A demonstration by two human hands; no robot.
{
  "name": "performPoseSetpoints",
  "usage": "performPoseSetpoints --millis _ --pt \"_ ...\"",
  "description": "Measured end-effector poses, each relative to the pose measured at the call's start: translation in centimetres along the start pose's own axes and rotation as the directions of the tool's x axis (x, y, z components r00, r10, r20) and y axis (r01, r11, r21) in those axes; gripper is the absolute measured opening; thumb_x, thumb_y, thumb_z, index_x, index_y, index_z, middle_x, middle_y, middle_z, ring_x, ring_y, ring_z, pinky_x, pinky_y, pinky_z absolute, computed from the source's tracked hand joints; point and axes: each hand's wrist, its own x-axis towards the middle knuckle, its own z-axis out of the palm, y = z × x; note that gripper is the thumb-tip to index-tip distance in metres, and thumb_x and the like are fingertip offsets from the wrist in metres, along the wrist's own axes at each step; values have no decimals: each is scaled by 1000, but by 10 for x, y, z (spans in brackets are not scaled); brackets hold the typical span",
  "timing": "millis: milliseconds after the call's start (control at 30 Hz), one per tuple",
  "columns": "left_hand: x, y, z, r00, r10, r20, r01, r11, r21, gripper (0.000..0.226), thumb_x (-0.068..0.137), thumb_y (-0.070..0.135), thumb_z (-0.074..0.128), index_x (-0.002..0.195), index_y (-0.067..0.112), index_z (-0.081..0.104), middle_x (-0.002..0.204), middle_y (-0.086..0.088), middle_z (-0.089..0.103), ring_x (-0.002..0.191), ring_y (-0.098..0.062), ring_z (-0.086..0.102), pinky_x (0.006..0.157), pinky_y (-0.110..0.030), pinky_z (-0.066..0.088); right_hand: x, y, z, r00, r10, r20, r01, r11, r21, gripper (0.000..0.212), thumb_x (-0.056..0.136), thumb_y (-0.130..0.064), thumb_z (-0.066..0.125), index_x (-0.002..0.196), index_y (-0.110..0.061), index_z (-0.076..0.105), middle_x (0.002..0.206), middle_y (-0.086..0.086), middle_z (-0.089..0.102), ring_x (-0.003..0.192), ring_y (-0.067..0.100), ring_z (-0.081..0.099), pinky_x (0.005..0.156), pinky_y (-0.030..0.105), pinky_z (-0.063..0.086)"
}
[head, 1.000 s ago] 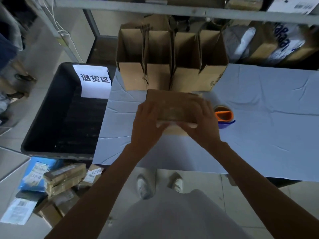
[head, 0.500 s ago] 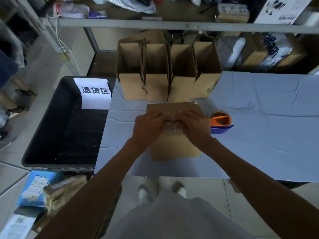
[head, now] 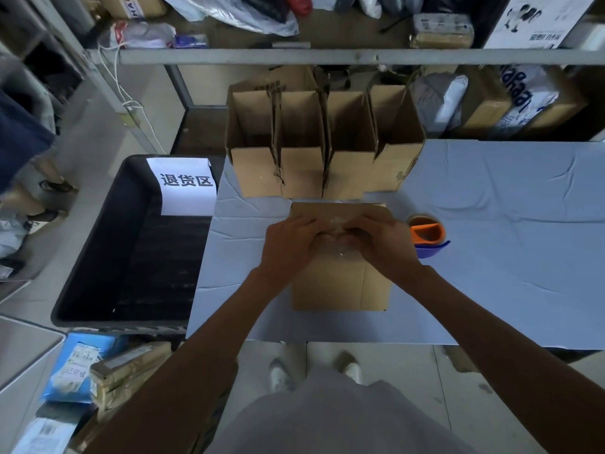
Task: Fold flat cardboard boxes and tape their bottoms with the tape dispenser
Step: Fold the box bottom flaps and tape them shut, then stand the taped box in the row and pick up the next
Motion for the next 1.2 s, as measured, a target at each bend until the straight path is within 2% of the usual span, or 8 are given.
performPoseSetpoints --millis 200,300,400,533,700,800,1033,1200 --pt "0 -1 -9 990 -117 84 130 974 -184 21 79 37 66 89 20 76 92 5 74 76 -12 70 65 -27 56 -9 4 -2 999 54 -1 -54 998 45 15 82 -24 69 92 -13 73 91 2 70 75 22 67 55 37 55" --pt "3 -6 -13 979 -163 121 187 957 -221 21 76 31 70 91 18 76 94 3 74 83 -13 70 73 -32 57 -12 11 -11 997 64 45 -63 998 -29 38 71 -31 81 102 -10 71 102 6 69 78 24 67 61 34 56" --pt "0 -6 -10 968 -152 202 196 955 -222 38 71 44 71 96 16 72 100 1 71 87 -15 67 79 -26 53 -12 7 -14 998 46 52 -35 980 -196 57 59 -46 85 101 -11 68 98 7 67 78 24 64 59 28 46" --pt "-3 1 2 966 -182 183 212 965 -157 42 64 36 84 94 16 63 97 0 63 84 -10 52 75 -18 38 -6 0 -11 997 27 77 -8 970 -245 54 62 -53 77 98 -14 69 92 7 62 79 24 58 59 26 33" --pt "1 -5 4 964 -77 254 130 972 -197 45 60 21 86 98 12 63 100 -4 60 88 -10 46 76 -18 35 -15 17 -18 984 46 170 -14 982 -187 56 60 -39 86 109 -19 69 101 3 62 87 23 58 58 23 30" --pt "0 -5 1 980 -70 185 111 968 -224 20 75 14 70 93 10 64 96 -6 63 88 -9 49 72 -17 36 -16 13 -11 988 88 126 -73 990 -121 45 61 -24 86 103 -16 72 97 2 64 86 24 61 54 25 40" --pt "2 -5 3 992 -23 124 34 996 -84 10 86 19 65 87 10 65 90 -3 62 82 -13 49 66 -20 39 -6 7 -13 992 76 105 -61 989 -135 40 87 -47 49 94 -16 74 91 1 67 83 20 62 53 32 50" --pt "0 5 8 997 -74 -1 74 996 42 15 83 24 65 73 13 63 78 1 63 71 -12 54 55 -14 35 -3 -4 -4 999 26 24 -20 978 -208 38 89 -41 48 77 -16 74 77 -1 68 73 19 62 49 26 45"
